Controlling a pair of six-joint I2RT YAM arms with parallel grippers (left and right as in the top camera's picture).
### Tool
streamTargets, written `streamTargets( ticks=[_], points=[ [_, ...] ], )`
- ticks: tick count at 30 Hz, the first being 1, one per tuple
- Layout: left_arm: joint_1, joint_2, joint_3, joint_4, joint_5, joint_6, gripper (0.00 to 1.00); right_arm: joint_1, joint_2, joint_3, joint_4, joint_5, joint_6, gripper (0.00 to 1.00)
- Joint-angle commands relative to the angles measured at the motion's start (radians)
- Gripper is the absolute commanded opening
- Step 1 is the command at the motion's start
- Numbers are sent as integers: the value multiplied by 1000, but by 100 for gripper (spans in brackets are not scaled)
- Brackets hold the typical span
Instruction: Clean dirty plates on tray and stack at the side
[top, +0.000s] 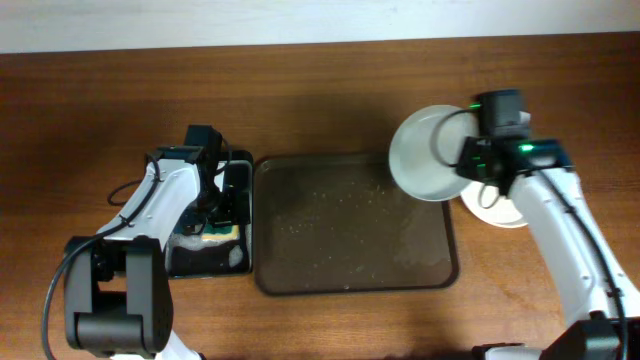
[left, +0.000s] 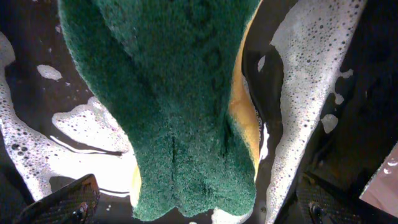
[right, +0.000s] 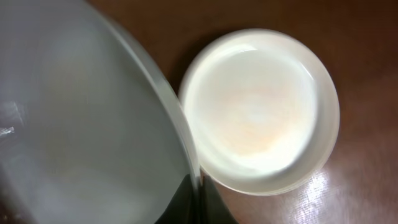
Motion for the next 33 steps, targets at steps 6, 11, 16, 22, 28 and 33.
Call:
streamTargets(
  ticks=[6, 11, 16, 22, 28, 33],
  points=[
    [3, -23, 15, -1, 7, 9, 100, -507, 71, 15, -73, -215, 16, 4],
    [3, -23, 15, 0, 7, 9, 100, -514, 201, 15, -32, -592, -123, 63],
    [5, -31, 32, 5, 22, -20, 100, -314, 223, 15, -97, -750, -309, 90],
    [5, -113, 128, -230, 93, -18, 99, 47, 134, 16, -316, -451, -286, 99],
    [4, -532, -88, -175, 92, -21, 99, 244, -305, -36, -314, -229, -141, 99],
    [4, -1143, -359, 19, 63, -17, 99, 256, -854, -257, -226, -163, -142, 99]
  ],
)
